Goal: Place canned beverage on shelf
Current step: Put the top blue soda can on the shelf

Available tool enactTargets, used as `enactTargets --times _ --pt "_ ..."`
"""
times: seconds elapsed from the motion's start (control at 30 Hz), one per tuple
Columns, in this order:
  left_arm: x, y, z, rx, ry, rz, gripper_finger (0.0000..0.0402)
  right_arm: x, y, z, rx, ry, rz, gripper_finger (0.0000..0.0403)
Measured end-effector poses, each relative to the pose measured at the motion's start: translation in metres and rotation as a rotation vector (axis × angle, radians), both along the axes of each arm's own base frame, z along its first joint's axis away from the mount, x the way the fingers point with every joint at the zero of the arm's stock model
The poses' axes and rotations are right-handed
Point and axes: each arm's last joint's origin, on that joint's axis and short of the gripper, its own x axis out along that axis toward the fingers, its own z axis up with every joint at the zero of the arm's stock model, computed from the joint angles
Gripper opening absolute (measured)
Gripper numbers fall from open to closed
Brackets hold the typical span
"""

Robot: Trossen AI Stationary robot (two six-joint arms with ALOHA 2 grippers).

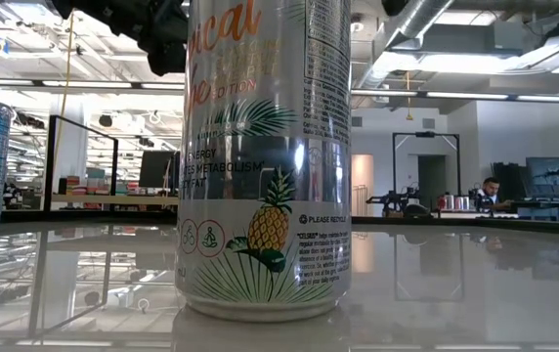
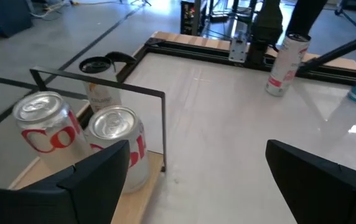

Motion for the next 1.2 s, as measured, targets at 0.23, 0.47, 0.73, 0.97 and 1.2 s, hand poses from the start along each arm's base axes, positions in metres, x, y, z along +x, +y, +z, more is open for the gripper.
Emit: enactTargets --times 0.23,0.47,0.73,0.97,1.2 --pt "-0.001 -0.003 -0.005 -0.041 0.04 -0.071 0.0359 0.027 0.06 -0.029 -0.011 0.024 0.179 0.0271" --pt "0.002 -0.015 -0.006 -0.078 0.053 -0.188 0.0359 0.05 0.094 -0.048 0.004 0.031 0.241 0.0271" --pt "0.0 -0.018 -0.012 -0.049 0.124 -0.204 0.0359 0.055 0.109 -0.054 0.083 0.16 0.185 0.0271" --pt "-0.006 -0.017 -0.019 -0.08 0.219 -0.139 0.0359 0.046 0.12 -0.056 0.066 0.189 0.035 0.0271" --pt "-0.025 -0.032 0.0 -0.232 0.444 -0.113 0.0359 0.046 0.12 -0.056 0.047 0.19 0.04 0.027"
